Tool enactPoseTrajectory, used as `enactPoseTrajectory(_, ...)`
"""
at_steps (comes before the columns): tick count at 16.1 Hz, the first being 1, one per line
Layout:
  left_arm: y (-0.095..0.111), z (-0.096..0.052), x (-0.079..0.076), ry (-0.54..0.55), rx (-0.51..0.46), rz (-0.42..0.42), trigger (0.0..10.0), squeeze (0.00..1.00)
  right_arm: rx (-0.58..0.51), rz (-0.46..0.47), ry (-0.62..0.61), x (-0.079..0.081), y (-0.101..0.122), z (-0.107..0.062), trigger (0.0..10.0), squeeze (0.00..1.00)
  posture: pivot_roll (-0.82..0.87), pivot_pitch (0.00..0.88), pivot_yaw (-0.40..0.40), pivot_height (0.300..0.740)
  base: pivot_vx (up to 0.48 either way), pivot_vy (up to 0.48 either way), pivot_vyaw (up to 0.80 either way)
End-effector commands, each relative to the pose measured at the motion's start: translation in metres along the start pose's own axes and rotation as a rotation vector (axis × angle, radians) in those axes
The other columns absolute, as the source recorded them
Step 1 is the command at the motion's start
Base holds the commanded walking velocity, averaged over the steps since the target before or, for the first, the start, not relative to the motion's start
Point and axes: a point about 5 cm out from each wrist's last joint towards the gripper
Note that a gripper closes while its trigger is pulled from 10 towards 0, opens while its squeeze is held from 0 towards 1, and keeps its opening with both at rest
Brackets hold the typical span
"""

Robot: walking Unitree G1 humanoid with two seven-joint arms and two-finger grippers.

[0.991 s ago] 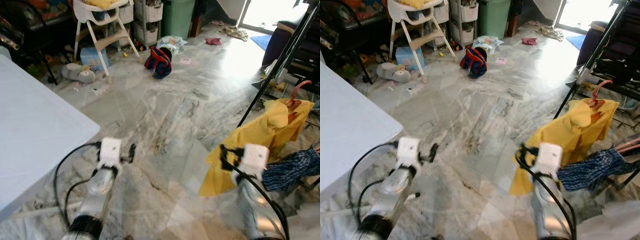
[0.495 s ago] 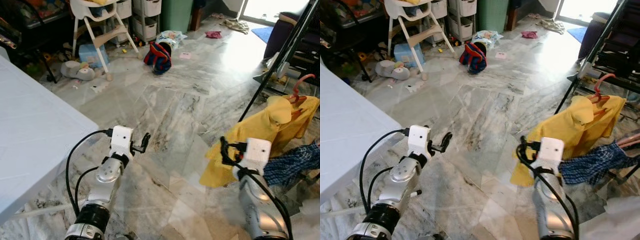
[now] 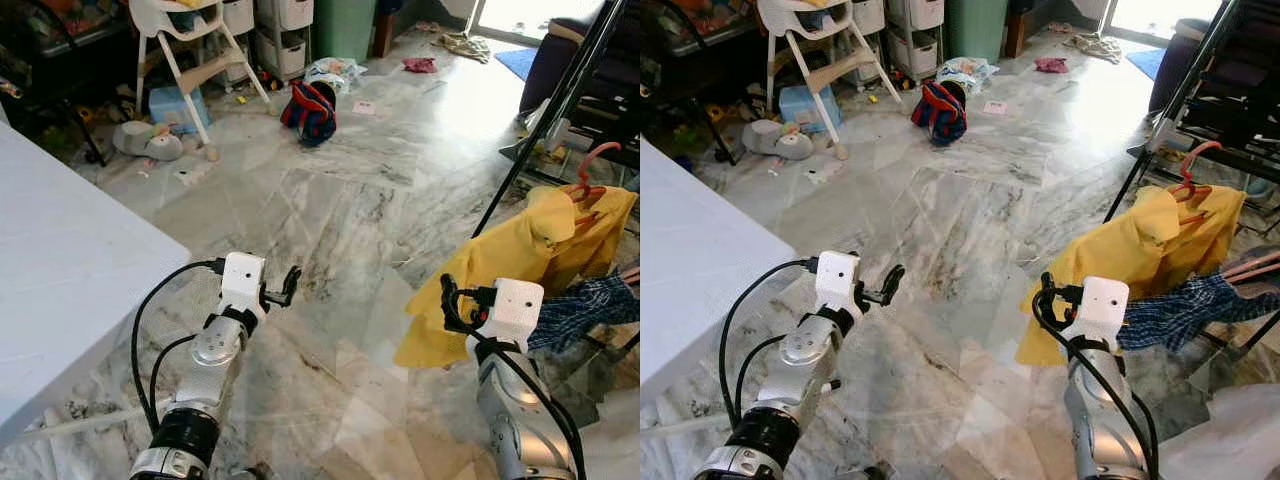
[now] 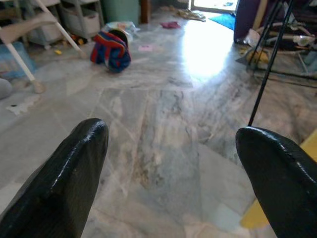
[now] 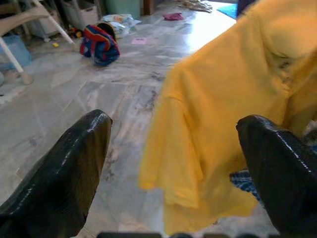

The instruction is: Hang hanger

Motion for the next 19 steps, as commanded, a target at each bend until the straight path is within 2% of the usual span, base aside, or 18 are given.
enactPoseTrajectory(1,0.003,-0.0002,-0.0002,-0.015,-0.015,-0.007,10.0,0.0,-0.012,-0.006,-0.012,-0.0033,0.0044,-0.001,10.0,0.0,-0.05,0.155,-0.004,0.74,0.0,0.0,-0.79)
enactPoseTrajectory(6,0.0096,0.0034,0.0002,-0.02,-0.036,-0.014,10.0,0.0,-0.013,-0.017,0.006,0.0,0.0052,-0.0001,10.0,0.0,-0.04,0.16,-0.012,0.74,0.0,0.0,-0.78)
enactPoseTrajectory(14,0.0071,0.0014,-0.0006,-0.026,-0.032,-0.027,10.0,0.0,-0.014,-0.019,0.017,0.0038,0.0066,0.0025,10.0,0.0,-0.04,0.162,-0.014,0.74,0.0,0.0,-0.77)
enactPoseTrajectory(19,0.006,0.0035,-0.0082,-0.048,-0.03,-0.031,10.0,0.0,-0.017,-0.019,0.021,0.0056,0.0057,0.0016,10.0,0.0,-0.04,0.155,-0.01,0.74,0.103,0.0,0.0)
Point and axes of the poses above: a point about 5 cm out from each wrist's last joint towards the gripper, its own z axis pointing out of the wrist towards the gripper, its own y axis along the axis of the wrist's last joint, x = y × z, and after that the axes turned 4 degrees about -z, right-handed
